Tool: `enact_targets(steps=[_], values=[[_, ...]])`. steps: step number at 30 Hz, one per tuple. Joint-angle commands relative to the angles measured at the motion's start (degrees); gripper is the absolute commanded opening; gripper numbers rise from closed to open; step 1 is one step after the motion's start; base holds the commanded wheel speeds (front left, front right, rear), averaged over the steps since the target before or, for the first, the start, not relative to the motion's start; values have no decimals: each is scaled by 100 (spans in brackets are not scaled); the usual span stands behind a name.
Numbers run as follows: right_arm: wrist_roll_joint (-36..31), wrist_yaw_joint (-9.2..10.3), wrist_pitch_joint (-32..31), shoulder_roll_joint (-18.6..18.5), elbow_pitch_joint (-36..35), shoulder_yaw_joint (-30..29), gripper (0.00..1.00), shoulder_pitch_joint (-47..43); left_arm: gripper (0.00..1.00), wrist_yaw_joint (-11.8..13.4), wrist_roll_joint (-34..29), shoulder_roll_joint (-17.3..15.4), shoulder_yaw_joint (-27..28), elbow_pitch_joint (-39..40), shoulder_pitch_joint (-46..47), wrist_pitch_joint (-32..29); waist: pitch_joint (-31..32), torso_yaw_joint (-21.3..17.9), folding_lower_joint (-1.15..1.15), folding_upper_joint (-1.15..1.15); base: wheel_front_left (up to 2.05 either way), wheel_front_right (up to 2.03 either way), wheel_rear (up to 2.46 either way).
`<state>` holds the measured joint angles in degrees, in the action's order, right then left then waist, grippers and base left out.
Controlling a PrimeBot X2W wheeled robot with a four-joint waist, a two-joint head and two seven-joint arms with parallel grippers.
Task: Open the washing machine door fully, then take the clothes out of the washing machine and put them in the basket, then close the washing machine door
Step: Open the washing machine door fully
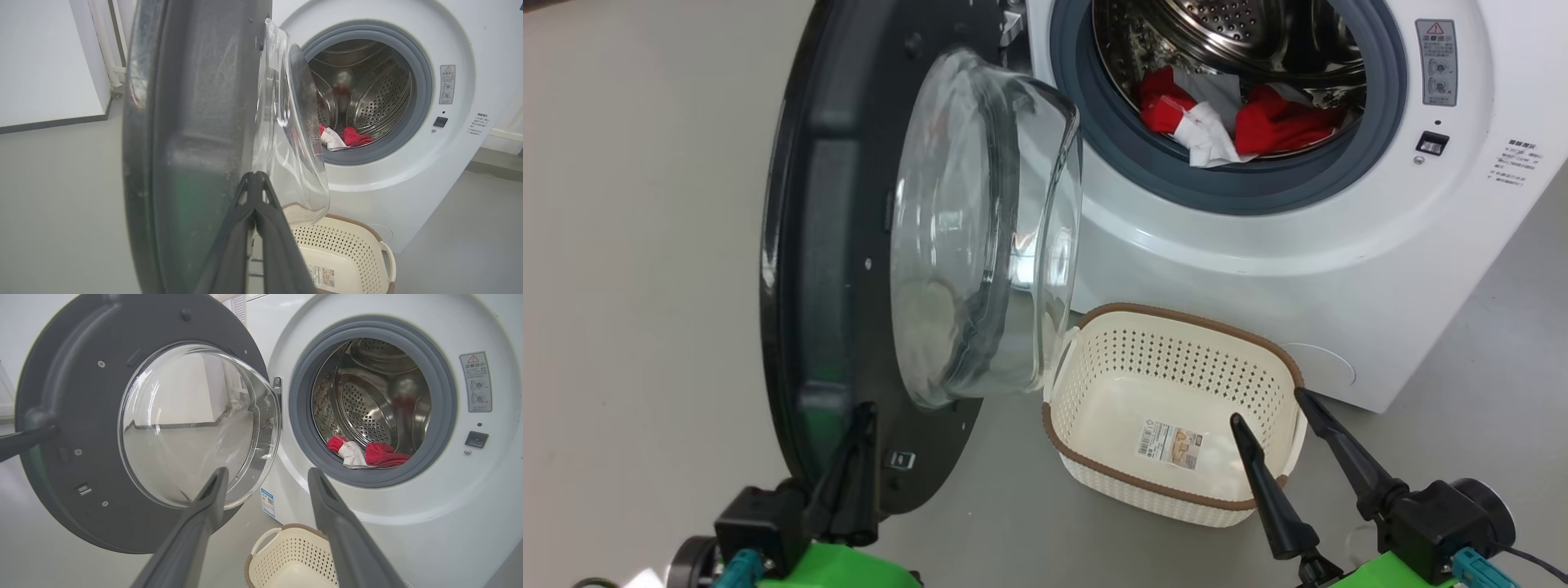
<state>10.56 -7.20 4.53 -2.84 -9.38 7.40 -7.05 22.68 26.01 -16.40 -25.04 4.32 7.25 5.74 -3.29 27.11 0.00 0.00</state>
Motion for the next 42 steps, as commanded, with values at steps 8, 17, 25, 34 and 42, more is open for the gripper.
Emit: enact_targets(steps=[8, 17, 25, 34, 42], values=[[-137, -29, -106, -4, -283, 209, 100, 119, 0, 148, 146, -356, 674, -47, 266, 156, -160, -4, 0, 0, 0, 0, 0], [-234, -29, -226, -4, -372, 207, 100, 127, 0, 205, 250, -494, 1007, -351, 440, 273, -266, -8, 0, 0, 0, 0, 0], [-319, -29, -341, -4, -446, 208, 100, 150, 0, 227, 430, -534, 1310, -643, 631, 398, -377, 43, 0, 0, 0, 0, 0], [-408, -29, -458, -4, -517, 138, 100, 231, 0, 96, 532, -603, 1482, -1052, 968, 562, -552, 126, 0, 0, 0, 0, 0], [-483, -29, -555, -4, -562, 196, 100, 361, 0, 52, 571, -609, 1618, -1520, 1273, 703, -651, 116, 0, 0, 0, 0, 0]])
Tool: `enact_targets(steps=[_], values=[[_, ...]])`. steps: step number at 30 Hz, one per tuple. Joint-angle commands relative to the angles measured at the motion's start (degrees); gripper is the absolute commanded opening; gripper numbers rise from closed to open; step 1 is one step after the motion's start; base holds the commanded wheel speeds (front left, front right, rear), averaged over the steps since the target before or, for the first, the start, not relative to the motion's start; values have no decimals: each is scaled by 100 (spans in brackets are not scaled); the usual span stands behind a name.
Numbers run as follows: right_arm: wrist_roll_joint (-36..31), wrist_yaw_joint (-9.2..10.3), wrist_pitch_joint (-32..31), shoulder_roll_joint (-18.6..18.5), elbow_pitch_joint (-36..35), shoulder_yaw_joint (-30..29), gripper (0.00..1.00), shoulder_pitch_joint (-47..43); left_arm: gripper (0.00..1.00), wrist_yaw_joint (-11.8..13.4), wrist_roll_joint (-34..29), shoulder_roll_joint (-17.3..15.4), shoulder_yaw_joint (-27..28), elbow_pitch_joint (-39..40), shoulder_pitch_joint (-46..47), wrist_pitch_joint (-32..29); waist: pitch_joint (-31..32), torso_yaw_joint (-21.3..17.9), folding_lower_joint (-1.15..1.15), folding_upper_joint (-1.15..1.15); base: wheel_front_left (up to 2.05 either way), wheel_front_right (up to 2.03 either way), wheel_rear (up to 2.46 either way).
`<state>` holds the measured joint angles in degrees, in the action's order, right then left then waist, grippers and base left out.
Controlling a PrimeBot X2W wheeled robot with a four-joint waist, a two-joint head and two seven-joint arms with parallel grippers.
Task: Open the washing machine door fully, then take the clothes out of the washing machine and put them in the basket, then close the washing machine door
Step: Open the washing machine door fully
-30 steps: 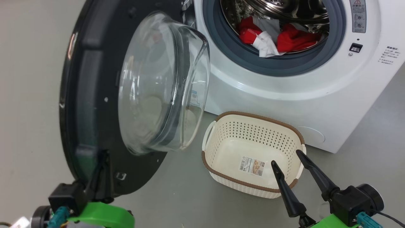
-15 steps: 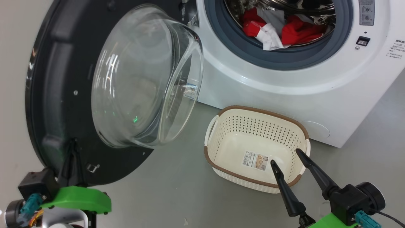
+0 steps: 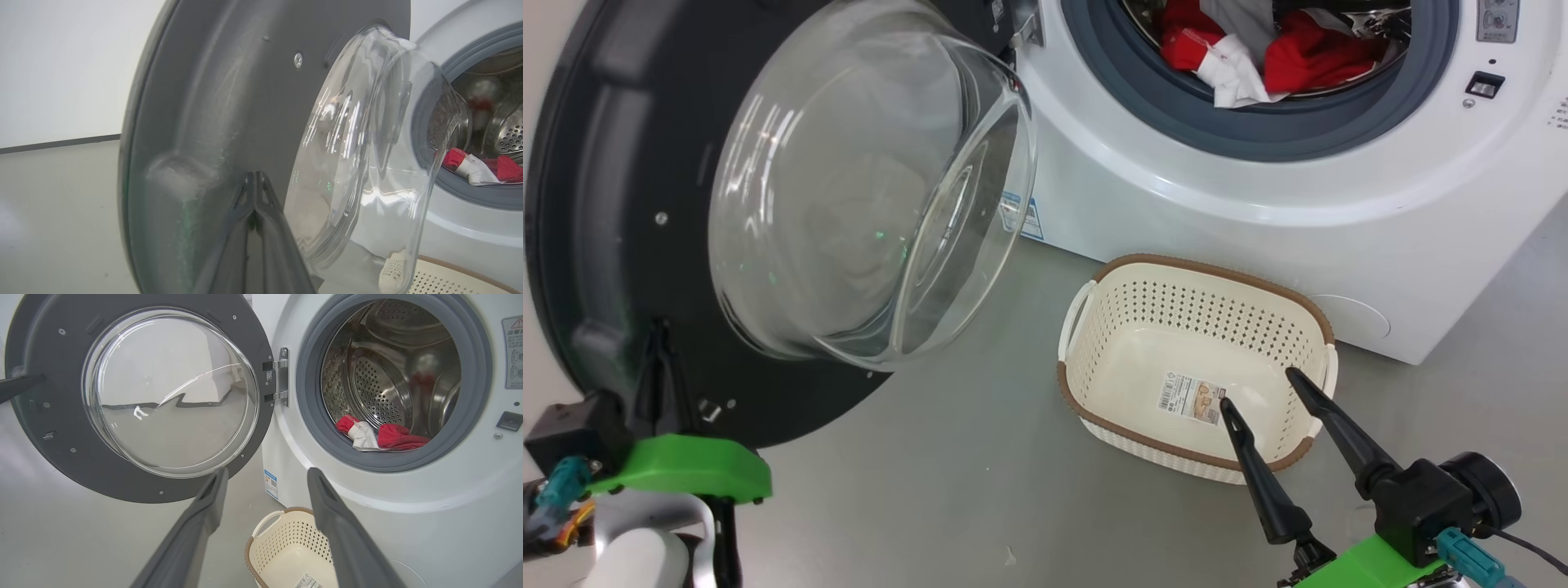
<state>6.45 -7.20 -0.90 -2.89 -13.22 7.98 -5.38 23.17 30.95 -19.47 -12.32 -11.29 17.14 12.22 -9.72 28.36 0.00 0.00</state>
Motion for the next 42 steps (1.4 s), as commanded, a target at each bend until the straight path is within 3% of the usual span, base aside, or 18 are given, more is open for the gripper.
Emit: enact_targets(steps=[1, 15, 42], values=[[-80, -29, -16, 2, -176, 143, 100, 196, 0, -11, 87, -314, 372, -18, 313, 70, -12, -13, 0, 0, 0, 0, 0], [-112, -29, -70, 2, -169, 146, 100, 248, 0, -193, 284, -413, 650, -856, 699, 175, -95, -95, 0, 0, 0, 0, 0], [-229, -29, -176, 2, -228, 225, 100, 271, 0, -419, 242, -424, 1054, -1680, 868, 274, -154, -311, 0, 0, 0, 0, 0]])
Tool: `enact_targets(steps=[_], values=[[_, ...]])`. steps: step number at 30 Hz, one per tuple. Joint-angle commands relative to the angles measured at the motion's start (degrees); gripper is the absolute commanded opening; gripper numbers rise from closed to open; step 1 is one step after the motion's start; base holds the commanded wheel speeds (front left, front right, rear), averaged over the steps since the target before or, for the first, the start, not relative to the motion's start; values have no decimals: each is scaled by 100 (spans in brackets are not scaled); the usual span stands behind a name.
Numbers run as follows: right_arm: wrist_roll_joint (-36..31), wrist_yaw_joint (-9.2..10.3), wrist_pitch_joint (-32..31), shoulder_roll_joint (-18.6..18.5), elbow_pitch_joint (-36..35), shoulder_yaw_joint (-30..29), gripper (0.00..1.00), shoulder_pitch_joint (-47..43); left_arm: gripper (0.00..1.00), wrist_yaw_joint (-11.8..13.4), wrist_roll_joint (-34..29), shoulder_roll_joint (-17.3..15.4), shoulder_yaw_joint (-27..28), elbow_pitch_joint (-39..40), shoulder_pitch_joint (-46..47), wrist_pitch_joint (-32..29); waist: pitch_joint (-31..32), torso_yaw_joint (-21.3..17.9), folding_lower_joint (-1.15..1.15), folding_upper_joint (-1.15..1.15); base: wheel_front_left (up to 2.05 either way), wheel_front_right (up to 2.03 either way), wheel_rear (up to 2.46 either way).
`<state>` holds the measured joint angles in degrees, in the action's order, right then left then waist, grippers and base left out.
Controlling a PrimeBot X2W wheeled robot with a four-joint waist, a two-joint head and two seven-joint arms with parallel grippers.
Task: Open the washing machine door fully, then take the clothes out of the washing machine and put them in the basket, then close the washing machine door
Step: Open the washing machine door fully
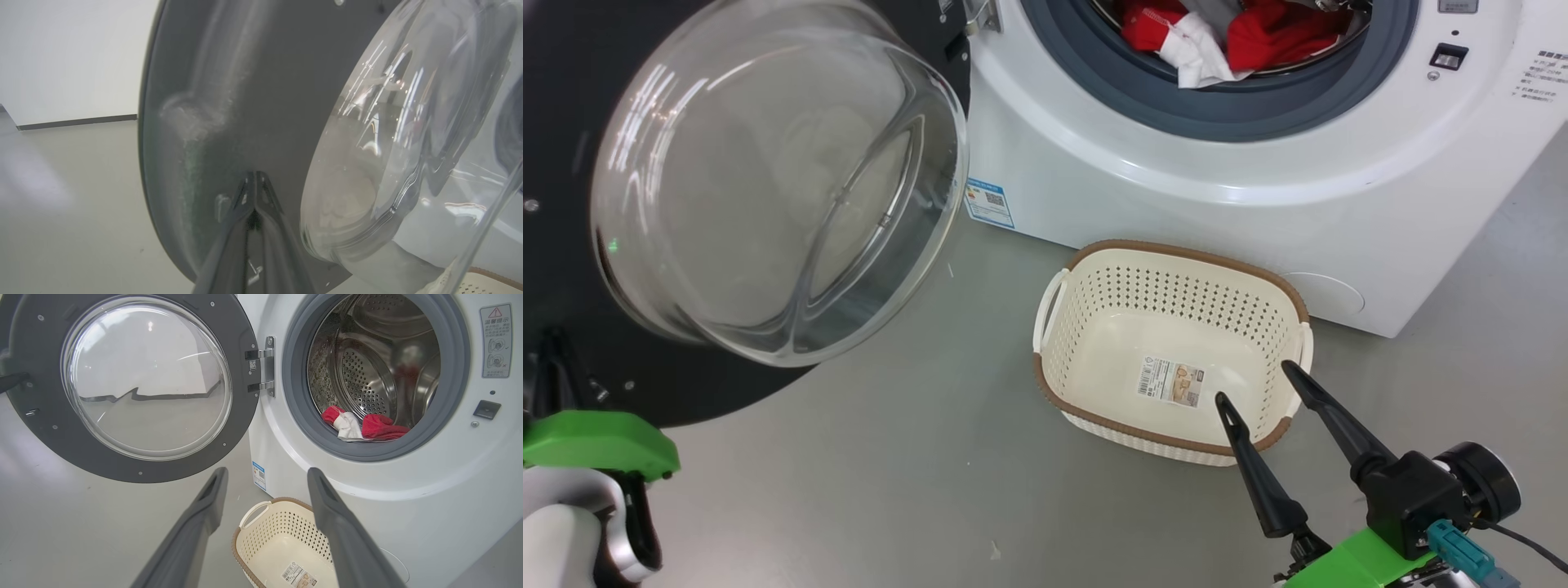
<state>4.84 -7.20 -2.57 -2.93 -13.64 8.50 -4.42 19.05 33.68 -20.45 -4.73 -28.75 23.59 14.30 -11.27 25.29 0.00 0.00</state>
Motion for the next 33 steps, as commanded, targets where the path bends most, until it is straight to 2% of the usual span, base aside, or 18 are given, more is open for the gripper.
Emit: enact_targets(steps=[1, 15, 24, 25, 26, 33], values=[[-70, -29, -14, 5, -188, 173, 100, 176, 0, -22, -55, -323, 333, 57, 236, 67, 0, -10, 0, 0, 0, 0, 0], [8, -29, 30, 5, -134, 158, 100, 198, 0, -388, -362, -145, 613, -16, 278, 69, 24, -44, 0, 0, 0, 0, 0], [143, -29, 139, 5, -29, 122, 100, 208, 0, -411, -492, -9, 522, 389, 57, 68, 120, -125, 0, 0, 0, 0, 0], [162, -29, 160, 5, -10, 115, 100, 209, 38, -424, -492, 3, 497, 477, 8, 59, 138, -142, 0, 0, 0, 0, 0], [180, -29, 181, 5, 11, 112, 100, 214, 100, -438, -489, 12, 471, 573, -43, 39, 157, -167, 0, 0, 0, 0, 0], [285, -29, 353, 5, 124, -11, 100, 257, 100, -338, -521, -13, 426, 1457, -416, -51, 229, -401, 0, 0, 0, 0, 0]])
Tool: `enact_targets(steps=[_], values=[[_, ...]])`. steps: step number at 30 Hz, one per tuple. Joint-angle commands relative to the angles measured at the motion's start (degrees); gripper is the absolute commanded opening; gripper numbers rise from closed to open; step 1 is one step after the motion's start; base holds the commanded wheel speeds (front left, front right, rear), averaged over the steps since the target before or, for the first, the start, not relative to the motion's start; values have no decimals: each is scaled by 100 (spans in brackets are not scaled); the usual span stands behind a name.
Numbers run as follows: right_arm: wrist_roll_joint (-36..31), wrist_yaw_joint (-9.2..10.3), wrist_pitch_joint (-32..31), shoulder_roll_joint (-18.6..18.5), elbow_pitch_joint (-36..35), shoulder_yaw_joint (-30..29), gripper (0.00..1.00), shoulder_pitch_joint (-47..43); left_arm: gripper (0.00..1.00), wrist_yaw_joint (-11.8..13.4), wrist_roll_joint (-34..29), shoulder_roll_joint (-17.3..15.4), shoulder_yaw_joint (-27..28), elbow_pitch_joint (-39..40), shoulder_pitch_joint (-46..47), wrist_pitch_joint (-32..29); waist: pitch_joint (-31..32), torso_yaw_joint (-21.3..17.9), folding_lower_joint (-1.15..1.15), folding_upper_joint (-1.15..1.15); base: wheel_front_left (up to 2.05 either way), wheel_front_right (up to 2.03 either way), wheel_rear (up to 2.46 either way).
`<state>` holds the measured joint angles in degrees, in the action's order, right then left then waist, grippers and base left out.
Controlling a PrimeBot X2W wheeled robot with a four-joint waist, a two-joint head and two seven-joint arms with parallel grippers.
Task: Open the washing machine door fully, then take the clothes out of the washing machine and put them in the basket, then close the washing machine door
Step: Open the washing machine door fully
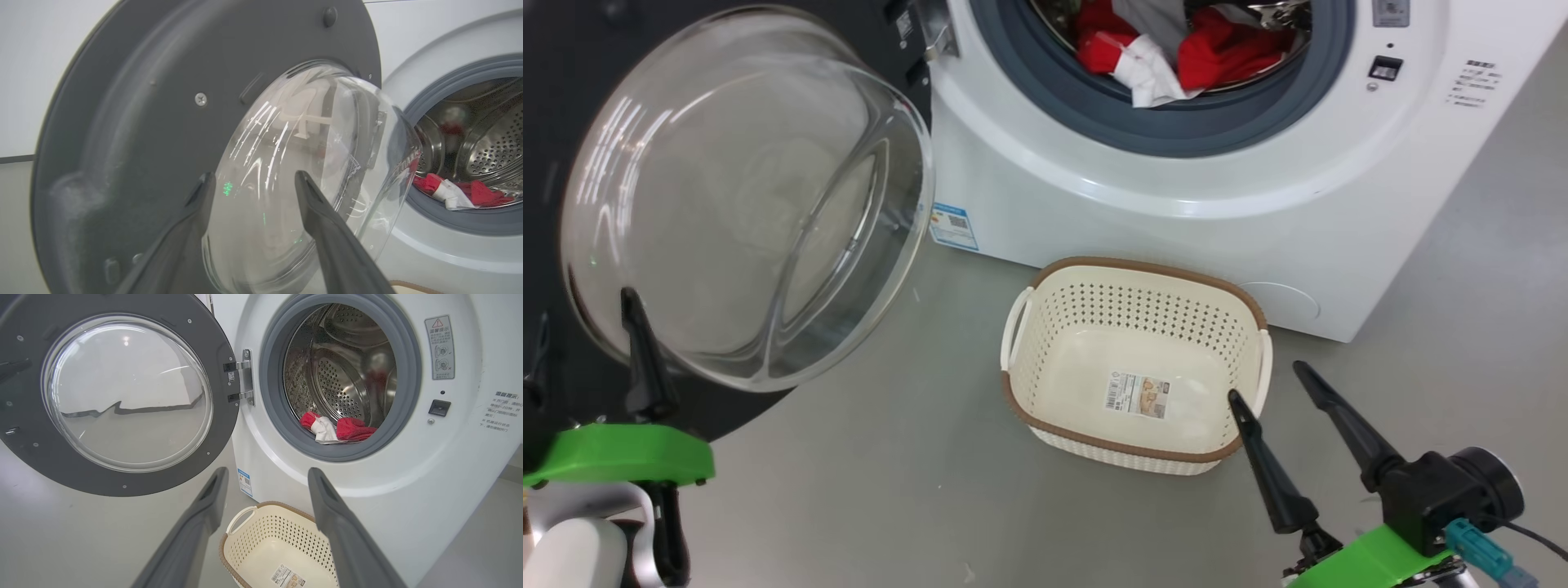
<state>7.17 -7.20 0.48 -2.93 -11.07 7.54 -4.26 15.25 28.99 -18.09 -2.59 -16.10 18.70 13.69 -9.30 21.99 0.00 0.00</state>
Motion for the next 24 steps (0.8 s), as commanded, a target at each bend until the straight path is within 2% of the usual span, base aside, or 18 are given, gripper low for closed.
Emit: enact_targets(steps=[1, 5, 9, 18, 24], values=[[68, -29, 73, 5, -116, 52, 100, 238, 100, 27, -10, -227, 214, 356, 26, -7, 45, -104, 0, 0, 0, 0, 0], [107, -29, 167, 5, -36, -56, 100, 241, 100, -235, 175, -173, 108, 1025, -115, -78, 102, -257, 0, 0, 0, 0, 0], [134, -29, 270, 5, 23, -155, 100, 281, 100, -357, 144, -201, -49, 1585, -222, -114, 131, -429, 0, 0, 0, 0, 0], [202, -29, 525, 5, 179, -365, 100, 350, 100, -613, -40, -303, -484, 2087, -459, -169, 139, -926, 0, 0, 0, 0, 0], [233, -29, 712, 5, 272, -516, 100, 363, 100, -535, -162, -233, -734, 2269, -671, -279, 166, -1302, 0, 0, 0, 0, 0]])
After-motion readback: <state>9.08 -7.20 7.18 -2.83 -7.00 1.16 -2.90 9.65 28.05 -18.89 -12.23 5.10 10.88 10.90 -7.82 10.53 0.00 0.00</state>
